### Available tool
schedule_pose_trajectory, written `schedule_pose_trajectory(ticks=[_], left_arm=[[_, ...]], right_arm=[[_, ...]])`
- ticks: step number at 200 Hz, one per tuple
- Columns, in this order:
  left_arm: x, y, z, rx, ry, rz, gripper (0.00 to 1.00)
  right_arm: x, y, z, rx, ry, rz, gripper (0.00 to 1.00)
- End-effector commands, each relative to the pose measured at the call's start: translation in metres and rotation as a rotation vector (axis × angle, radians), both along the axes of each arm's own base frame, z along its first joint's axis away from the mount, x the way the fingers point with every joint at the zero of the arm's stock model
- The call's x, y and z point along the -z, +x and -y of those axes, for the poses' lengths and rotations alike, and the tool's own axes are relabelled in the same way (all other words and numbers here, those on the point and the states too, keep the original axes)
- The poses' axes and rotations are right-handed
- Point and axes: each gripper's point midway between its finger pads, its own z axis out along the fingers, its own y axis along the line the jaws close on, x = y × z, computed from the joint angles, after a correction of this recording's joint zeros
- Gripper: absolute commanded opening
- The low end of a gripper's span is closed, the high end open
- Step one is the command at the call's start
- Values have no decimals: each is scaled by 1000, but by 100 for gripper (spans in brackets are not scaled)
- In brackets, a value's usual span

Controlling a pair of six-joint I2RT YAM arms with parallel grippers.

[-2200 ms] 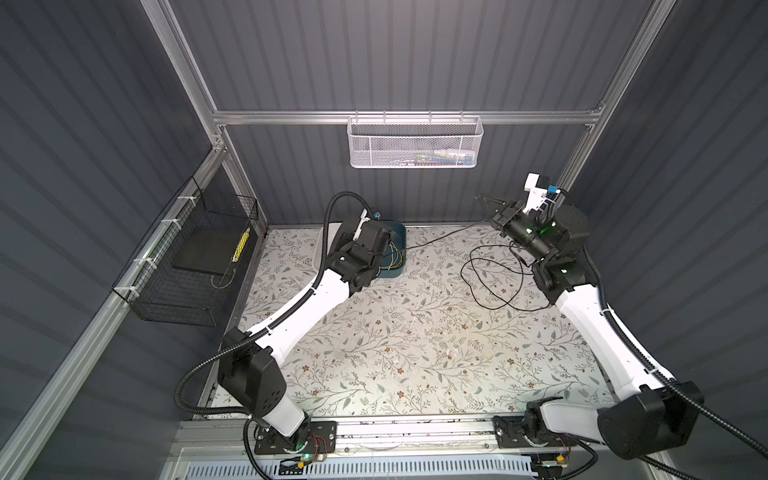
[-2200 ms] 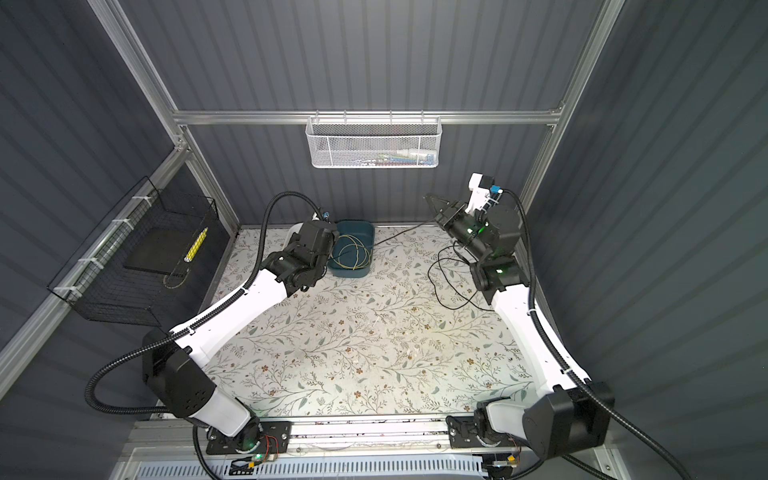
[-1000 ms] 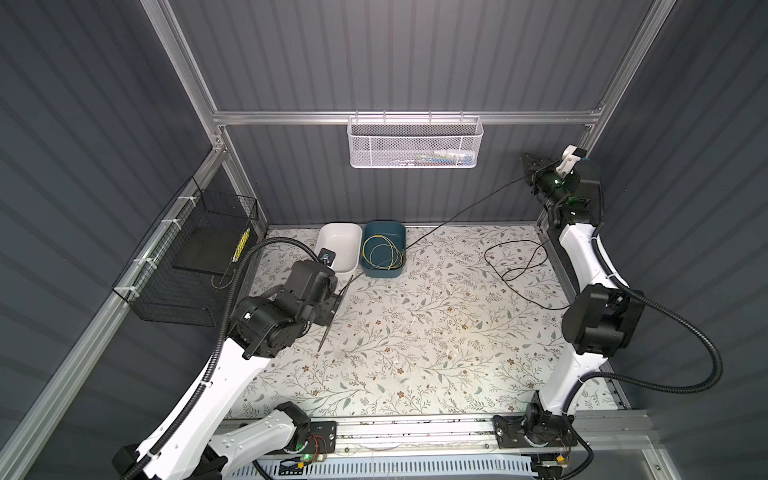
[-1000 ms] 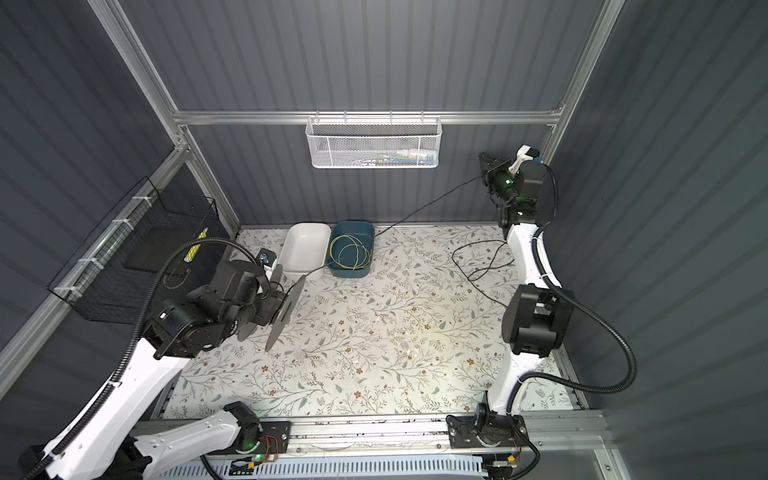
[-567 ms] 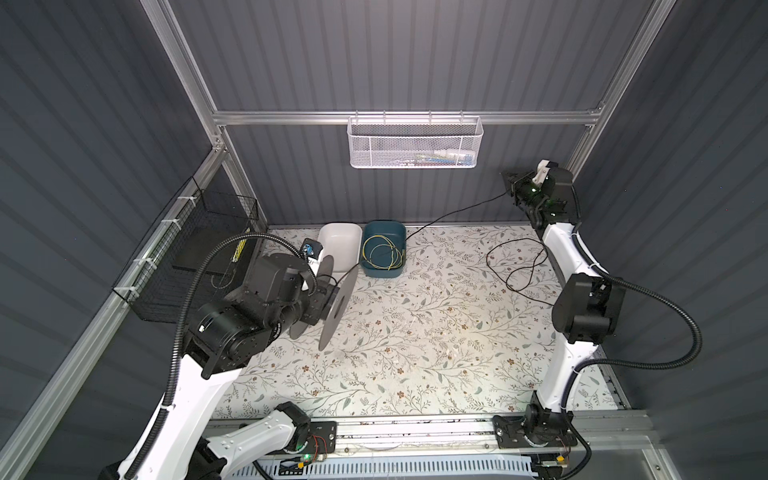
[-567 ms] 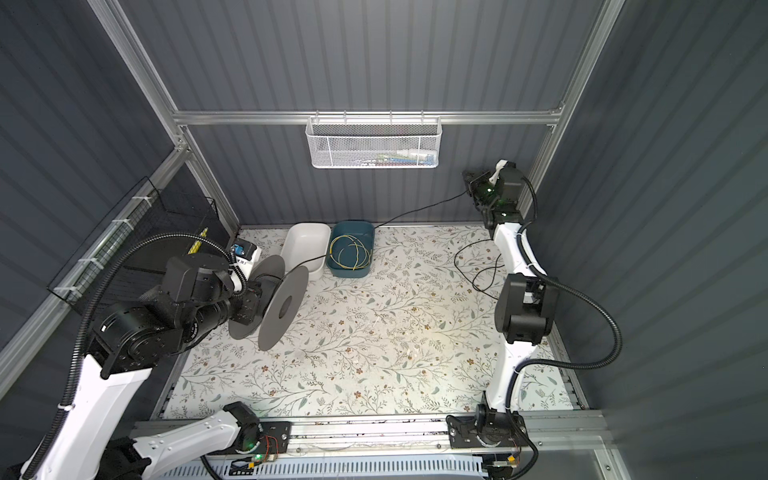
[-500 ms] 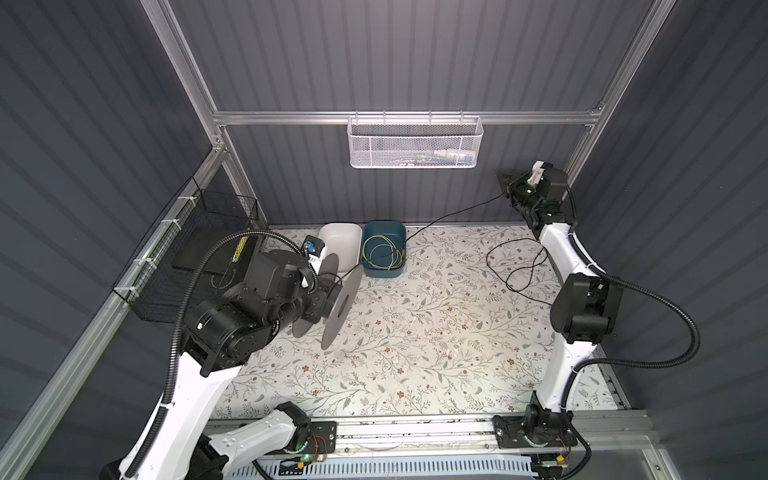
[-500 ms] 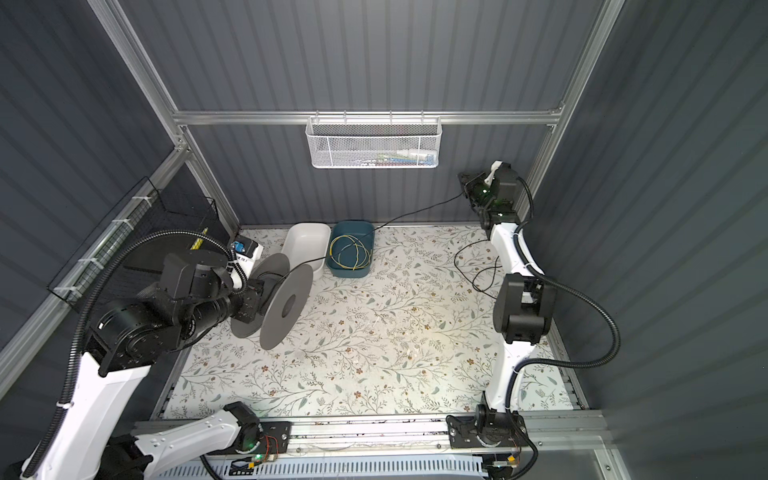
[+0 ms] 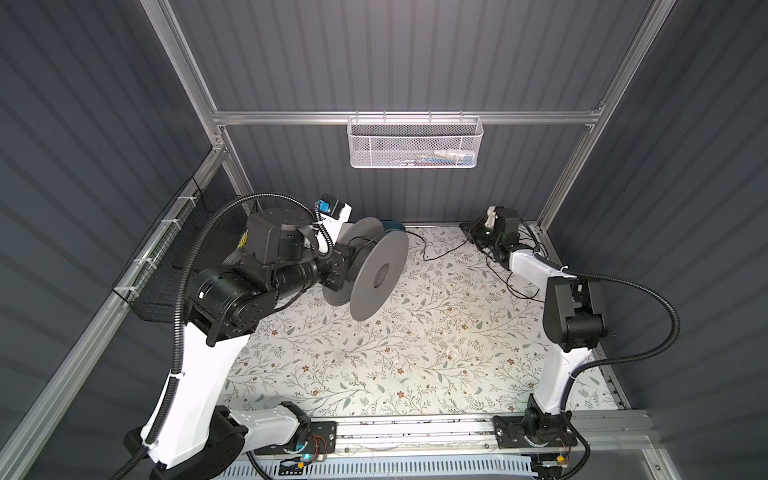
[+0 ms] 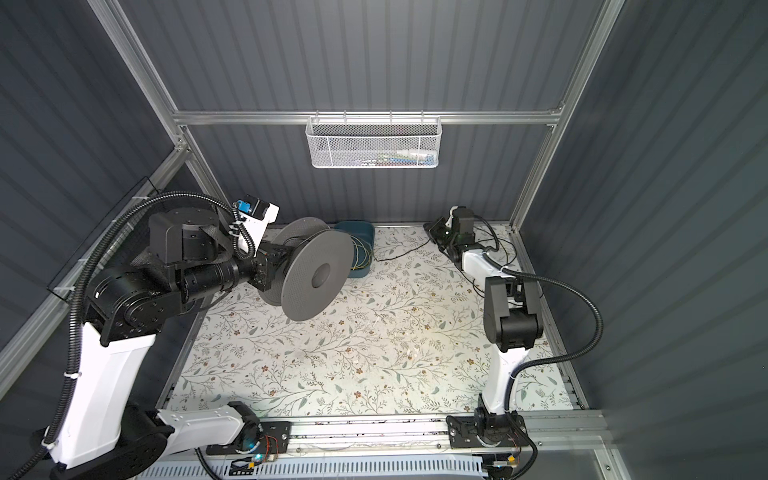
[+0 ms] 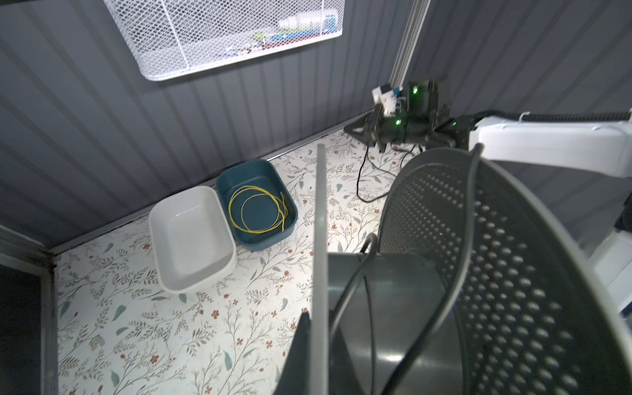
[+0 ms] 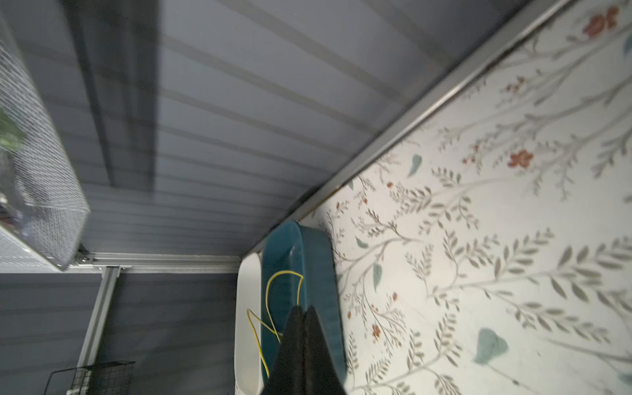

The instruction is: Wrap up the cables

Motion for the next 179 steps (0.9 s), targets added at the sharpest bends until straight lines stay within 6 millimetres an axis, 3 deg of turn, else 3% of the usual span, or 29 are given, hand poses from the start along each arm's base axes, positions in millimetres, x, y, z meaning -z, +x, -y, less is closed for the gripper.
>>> schedule_pose_trajectory(ticks=[1, 64, 94, 119, 138, 157, 179], left_arm=[[-39, 3, 16, 55, -106, 76, 0], [-66, -3, 17, 92, -136, 134, 0], [-89, -12, 14, 100, -188, 185, 0], [-99, -13, 16, 111, -216, 203, 0], [-103, -2, 16, 71, -236, 216, 0], [-111, 17, 19, 12, -279, 252, 0], [-109, 53, 16, -131, -295, 289, 0]], right_arm=[[-17, -8, -11, -13, -36, 93, 0], [23, 0, 31, 59, -64, 4, 0], [49, 3, 72, 161, -53, -54, 0], [58, 1, 90, 188, -68, -76, 0], [61, -7, 80, 160, -73, -77, 0], [61, -25, 41, 62, -64, -66, 0], [58, -53, 11, 15, -64, -45, 0]])
